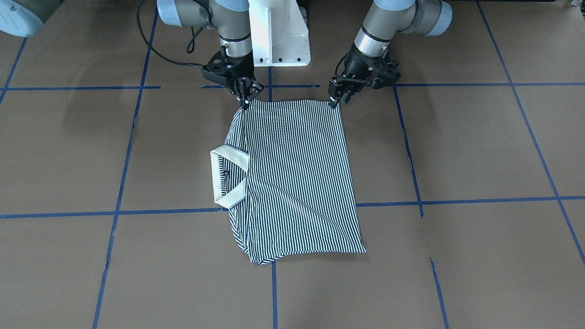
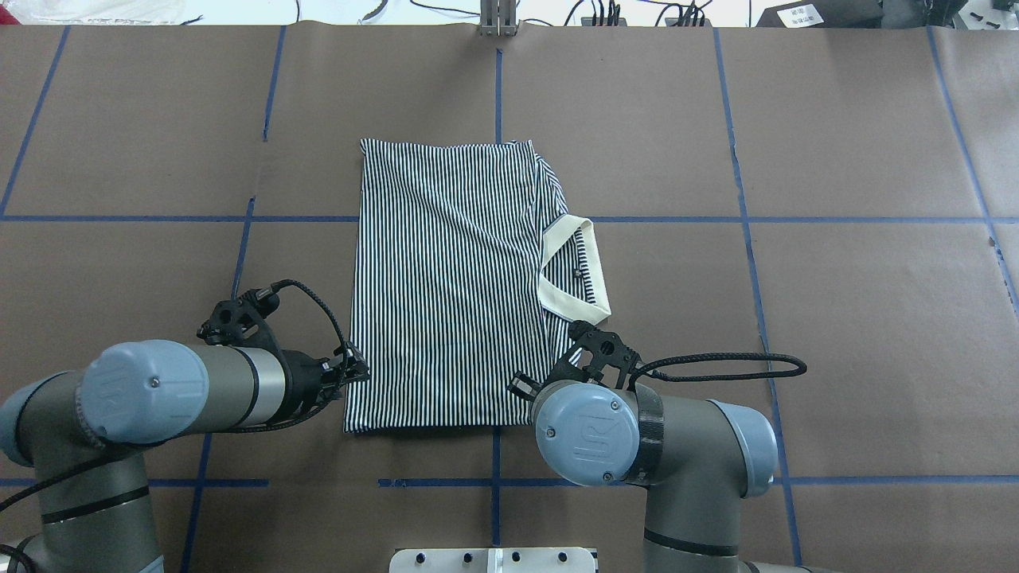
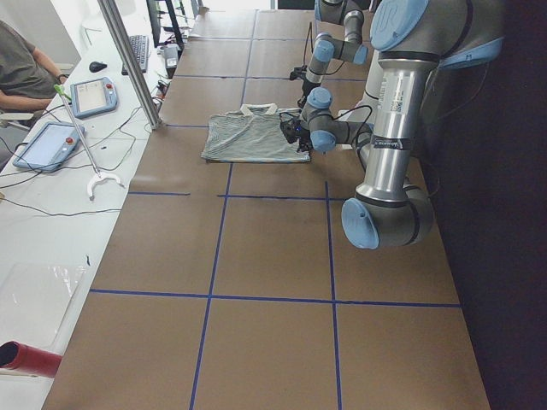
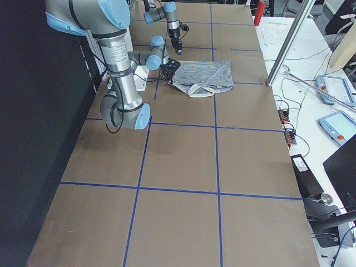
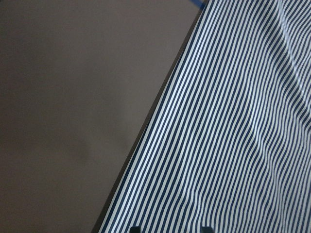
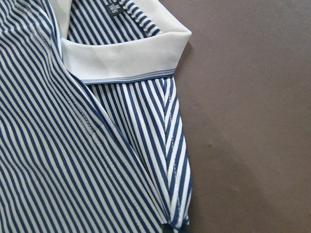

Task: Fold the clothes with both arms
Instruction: 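Lower the left gripper to the shirt's near corner beside the right gripper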

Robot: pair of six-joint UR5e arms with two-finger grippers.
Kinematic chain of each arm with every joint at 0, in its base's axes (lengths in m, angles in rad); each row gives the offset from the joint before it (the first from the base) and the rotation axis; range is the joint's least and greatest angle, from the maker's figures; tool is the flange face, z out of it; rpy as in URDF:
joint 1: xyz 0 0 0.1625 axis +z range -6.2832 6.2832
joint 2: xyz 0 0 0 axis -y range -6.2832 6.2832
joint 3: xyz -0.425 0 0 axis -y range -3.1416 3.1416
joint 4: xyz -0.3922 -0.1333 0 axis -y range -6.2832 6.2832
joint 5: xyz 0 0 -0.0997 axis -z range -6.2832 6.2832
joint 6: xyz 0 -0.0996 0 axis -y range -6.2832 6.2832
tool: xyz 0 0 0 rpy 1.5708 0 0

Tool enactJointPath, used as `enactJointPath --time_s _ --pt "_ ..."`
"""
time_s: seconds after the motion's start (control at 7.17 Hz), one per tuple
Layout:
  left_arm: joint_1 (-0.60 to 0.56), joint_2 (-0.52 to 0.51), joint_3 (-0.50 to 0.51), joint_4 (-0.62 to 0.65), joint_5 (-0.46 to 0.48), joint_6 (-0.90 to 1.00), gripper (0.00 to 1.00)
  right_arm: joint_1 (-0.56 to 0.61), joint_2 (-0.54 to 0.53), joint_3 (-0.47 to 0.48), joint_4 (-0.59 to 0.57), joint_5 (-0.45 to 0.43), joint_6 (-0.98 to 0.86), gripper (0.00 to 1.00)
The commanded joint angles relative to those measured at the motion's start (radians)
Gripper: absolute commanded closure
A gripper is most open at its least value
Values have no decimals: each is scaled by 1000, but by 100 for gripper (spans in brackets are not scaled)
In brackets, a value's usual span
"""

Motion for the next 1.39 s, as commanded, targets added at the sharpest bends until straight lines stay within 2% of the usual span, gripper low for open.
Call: enactJointPath --time_s 0.0,0.84,0.98,1.12,1.25 --pt "54 1 31 0 20 -34 49 -1 0 0 -1 0 0 100" --pt "84 4 47 36 22 -47 49 -1 2 1 -1 0 0 100" --pt "84 4 48 37 22 -47 51 -1 2 1 -1 0 0 100" --pt "82 4 48 38 22 -47 71 1 0 3 -1 0 0 100" --pt "82 4 48 38 20 -47 100 1 0 3 -1 0 0 100"
